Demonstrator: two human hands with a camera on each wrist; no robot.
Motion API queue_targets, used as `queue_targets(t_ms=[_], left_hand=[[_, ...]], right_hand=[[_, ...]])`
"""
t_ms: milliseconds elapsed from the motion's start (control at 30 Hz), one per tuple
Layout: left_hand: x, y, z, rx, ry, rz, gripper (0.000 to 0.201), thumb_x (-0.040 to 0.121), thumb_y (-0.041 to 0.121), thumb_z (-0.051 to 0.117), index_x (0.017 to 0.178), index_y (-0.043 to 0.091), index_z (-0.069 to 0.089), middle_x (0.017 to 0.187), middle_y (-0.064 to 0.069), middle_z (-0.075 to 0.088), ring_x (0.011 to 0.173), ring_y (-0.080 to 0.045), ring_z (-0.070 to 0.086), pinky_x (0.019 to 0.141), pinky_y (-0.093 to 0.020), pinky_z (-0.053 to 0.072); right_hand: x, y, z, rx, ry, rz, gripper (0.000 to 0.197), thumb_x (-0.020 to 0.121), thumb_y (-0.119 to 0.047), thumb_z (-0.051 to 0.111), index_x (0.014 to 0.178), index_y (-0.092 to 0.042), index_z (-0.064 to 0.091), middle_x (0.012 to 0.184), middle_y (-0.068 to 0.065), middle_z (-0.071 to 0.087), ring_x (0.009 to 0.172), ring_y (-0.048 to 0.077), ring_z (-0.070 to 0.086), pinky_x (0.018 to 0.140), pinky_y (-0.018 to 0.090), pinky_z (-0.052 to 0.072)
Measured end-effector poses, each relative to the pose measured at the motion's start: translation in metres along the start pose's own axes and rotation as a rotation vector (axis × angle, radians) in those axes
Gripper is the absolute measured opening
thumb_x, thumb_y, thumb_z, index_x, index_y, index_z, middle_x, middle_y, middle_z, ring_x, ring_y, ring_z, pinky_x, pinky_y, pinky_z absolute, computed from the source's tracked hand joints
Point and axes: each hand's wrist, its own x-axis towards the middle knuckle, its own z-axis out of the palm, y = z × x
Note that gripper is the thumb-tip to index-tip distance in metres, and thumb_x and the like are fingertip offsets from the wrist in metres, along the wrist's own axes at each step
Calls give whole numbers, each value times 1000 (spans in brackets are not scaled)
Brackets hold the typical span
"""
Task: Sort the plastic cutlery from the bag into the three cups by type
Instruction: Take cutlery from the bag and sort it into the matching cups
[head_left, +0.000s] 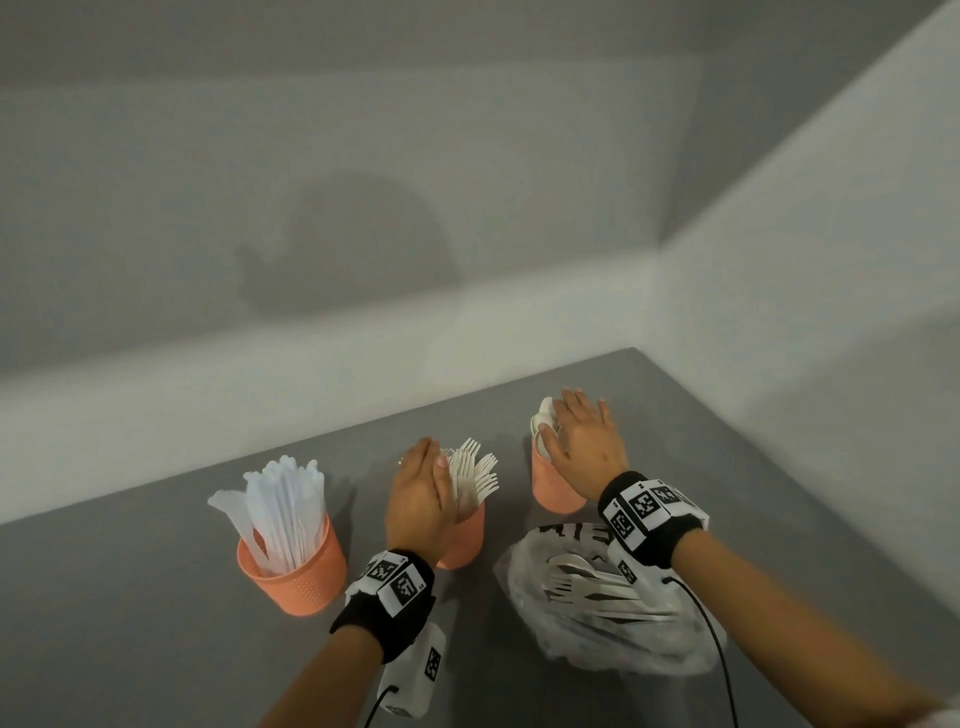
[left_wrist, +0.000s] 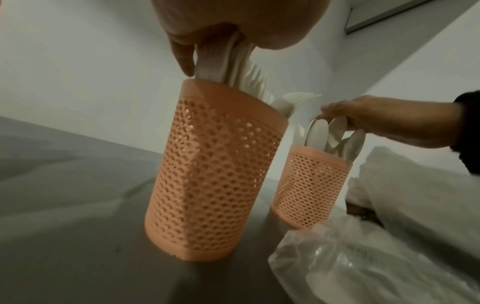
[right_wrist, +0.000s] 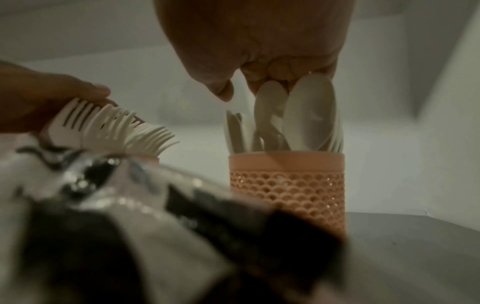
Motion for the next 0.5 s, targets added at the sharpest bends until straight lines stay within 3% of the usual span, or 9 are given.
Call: queue_targets(t_ms=[100, 167, 267, 333, 400, 500], left_hand=[[3, 5, -5, 77, -50, 5, 49, 98, 18, 32, 143, 0, 29, 150, -16, 32, 140, -27, 27, 117, -32, 19], [1, 6, -6, 156, -72, 58, 60, 93, 32, 29, 143, 0, 28, 150, -17, 30, 141, -30, 26, 117, -39, 18], [-5, 11, -1, 319, -111, 137, 76, 86, 46, 3, 143, 2, 28, 153, -14, 25, 144, -28, 19, 118, -37, 10], [-7, 13, 4, 417, -158, 122, 72, 91, 50, 8, 147, 6, 19, 156, -10, 18, 146, -24, 11, 118, -36, 5], [-4, 17, 5, 473, -172, 96, 70, 95, 53, 17, 148, 8, 12, 157, -9, 12, 146, -24, 7, 119, -38, 5], [-3, 21, 5, 507, -178, 47, 71, 95, 53, 22, 148, 9, 8, 157, -9, 10, 146, -24, 5, 119, -39, 5]], right_hand=[[4, -3, 1, -25, -39, 25, 68, 89, -45, 14, 140, -7, 36, 155, 13, 22, 145, 24, 11, 118, 41, 4], [7, -4, 3, -63, -43, 48, 70, 88, -50, 13, 144, -10, 30, 157, 14, 14, 146, 26, 5, 117, 46, 1], [8, -3, 8, -143, -136, 40, 84, 81, -61, 3, 148, -13, 19, 158, 11, 8, 147, 25, 5, 116, 50, 0], [8, -2, 11, -161, -170, 35, 81, 86, -64, 7, 148, -12, 15, 158, 10, 9, 146, 24, 7, 116, 51, 1], [9, -2, 10, -136, -177, 42, 68, 95, -56, 17, 149, -14, 14, 159, 11, 6, 147, 25, 4, 116, 50, 0], [9, -2, 9, -135, -164, 35, 58, 99, -46, 18, 149, -18, 15, 158, 12, 6, 147, 26, 4, 116, 50, 0]])
